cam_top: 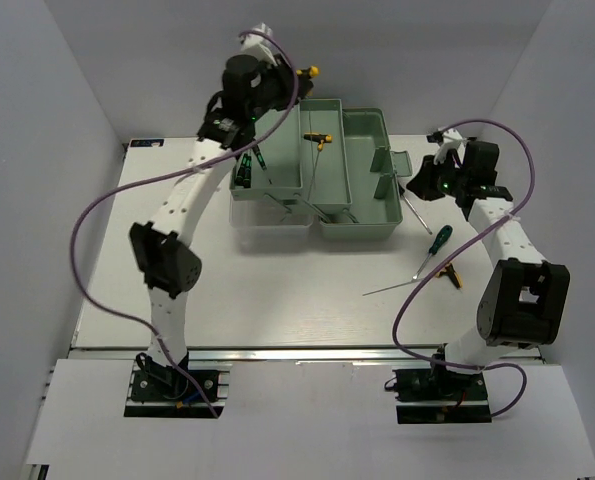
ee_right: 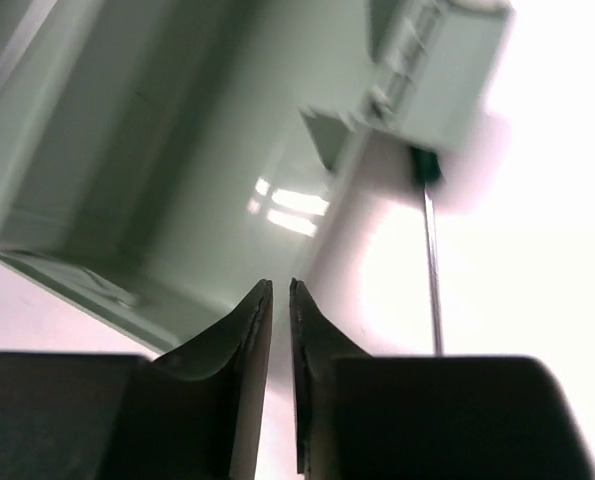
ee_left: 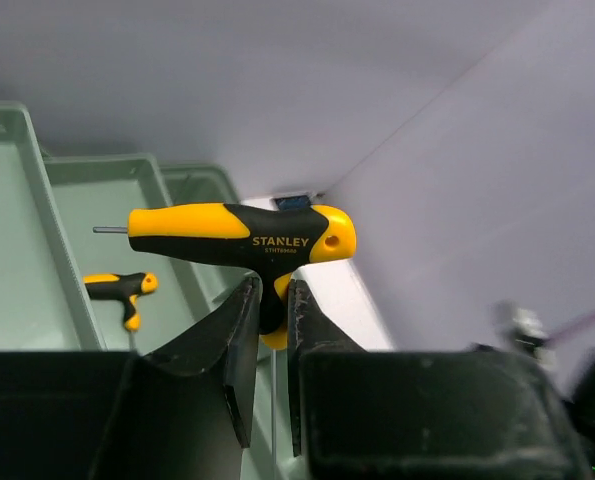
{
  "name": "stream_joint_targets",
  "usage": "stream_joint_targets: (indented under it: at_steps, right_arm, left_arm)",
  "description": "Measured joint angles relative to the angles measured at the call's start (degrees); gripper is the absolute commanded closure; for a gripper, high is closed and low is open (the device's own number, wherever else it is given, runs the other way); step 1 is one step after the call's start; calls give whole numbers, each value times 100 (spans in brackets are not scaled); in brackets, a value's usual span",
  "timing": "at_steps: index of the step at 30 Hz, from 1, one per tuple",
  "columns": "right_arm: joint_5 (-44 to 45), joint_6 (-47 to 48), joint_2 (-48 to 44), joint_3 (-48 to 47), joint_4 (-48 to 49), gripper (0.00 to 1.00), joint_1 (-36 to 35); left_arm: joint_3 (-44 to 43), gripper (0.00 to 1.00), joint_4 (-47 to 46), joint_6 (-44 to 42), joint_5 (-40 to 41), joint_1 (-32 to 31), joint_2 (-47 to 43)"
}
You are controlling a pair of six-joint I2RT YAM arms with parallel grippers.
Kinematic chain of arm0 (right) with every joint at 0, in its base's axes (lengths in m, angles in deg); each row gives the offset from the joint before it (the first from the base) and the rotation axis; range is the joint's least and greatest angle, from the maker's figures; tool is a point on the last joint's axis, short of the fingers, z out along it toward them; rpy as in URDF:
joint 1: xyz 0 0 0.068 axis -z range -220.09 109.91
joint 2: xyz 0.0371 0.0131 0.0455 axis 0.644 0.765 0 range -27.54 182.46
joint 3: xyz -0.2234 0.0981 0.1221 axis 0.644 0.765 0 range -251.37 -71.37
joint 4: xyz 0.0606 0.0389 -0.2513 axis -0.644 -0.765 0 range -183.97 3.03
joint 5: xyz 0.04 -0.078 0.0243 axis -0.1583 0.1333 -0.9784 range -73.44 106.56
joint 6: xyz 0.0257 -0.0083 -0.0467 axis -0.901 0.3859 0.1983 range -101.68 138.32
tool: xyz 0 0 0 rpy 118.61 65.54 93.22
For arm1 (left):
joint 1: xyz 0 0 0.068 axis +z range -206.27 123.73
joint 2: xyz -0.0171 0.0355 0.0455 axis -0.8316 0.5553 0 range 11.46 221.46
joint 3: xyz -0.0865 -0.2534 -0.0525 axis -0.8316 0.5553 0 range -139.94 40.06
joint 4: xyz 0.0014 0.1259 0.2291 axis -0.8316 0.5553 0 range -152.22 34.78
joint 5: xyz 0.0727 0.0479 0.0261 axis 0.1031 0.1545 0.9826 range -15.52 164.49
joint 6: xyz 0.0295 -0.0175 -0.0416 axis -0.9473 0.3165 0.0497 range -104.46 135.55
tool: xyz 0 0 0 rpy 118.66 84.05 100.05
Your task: Sort the tools into containers
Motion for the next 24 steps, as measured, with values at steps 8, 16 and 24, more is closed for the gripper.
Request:
stream_joint_targets:
  at_steps: [8,16,24]
  right_arm:
    - [297,179,-549,708,-334,76,396]
    - [472,382,-745,866,-476,13,391]
    - [1401,109,-448,866,-726,43,433]
  left_arm:
    - [-326,100,-302,-275,210,-179,1759]
    - [-435,38,-623,-444,479,-304,1882]
    - [-509,31,-859,-402,492,-354,1729]
